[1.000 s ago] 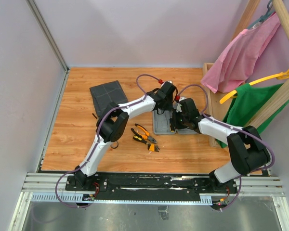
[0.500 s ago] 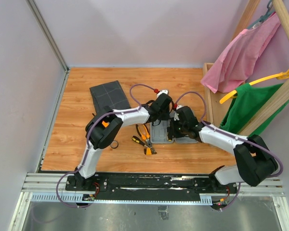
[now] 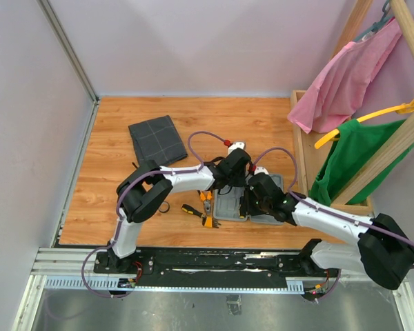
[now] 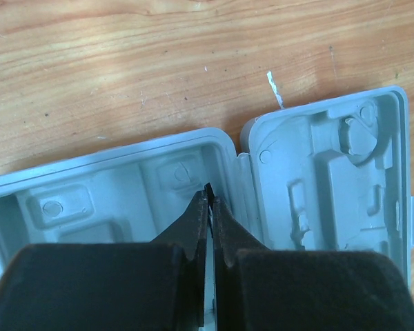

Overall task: Sort the tools into containers
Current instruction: Adjust the screwdriver in the storage box.

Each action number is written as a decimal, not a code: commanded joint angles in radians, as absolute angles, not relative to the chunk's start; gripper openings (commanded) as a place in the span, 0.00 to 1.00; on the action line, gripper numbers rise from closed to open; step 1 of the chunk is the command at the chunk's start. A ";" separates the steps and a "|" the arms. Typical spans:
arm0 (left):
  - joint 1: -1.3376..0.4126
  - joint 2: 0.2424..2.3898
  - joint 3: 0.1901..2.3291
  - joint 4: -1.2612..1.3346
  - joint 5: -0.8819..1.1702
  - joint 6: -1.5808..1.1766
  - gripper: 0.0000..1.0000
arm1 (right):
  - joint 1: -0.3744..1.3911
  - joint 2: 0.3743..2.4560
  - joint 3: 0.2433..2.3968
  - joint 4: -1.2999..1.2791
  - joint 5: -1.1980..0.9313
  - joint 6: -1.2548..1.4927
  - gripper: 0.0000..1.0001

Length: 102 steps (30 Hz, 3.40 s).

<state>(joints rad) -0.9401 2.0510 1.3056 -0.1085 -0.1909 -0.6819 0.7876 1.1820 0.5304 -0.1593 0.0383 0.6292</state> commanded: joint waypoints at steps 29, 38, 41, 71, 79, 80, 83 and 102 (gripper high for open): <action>-0.973 2.422 1.214 -0.731 -0.274 -0.556 0.01 | 0.812 1.178 0.415 -0.408 0.114 0.749 0.23; -0.974 2.502 1.215 -0.745 -0.249 -0.532 0.00 | 0.812 1.173 0.399 -0.399 0.112 0.756 0.23; -0.974 2.522 1.210 -0.746 -0.244 -0.526 0.00 | 0.811 1.176 0.398 -0.396 0.111 0.758 0.23; -0.973 2.041 1.275 -0.586 -0.377 -0.591 0.04 | 0.806 0.990 0.500 -0.288 0.100 0.715 0.32; -0.973 1.944 1.340 -0.476 -0.262 -0.556 0.20 | 0.805 0.965 0.498 -0.293 0.103 0.715 0.35; -0.973 1.936 1.352 -0.469 -0.258 -0.551 0.22 | 0.804 0.964 0.497 -0.292 0.104 0.715 0.35; -0.968 1.916 1.385 -0.454 -0.247 -0.538 0.28 | 0.804 0.962 0.494 -0.292 0.109 0.712 0.36; -0.922 1.482 1.010 -0.350 -0.212 -0.503 0.34 | 0.800 1.145 0.560 -0.174 0.070 0.647 0.40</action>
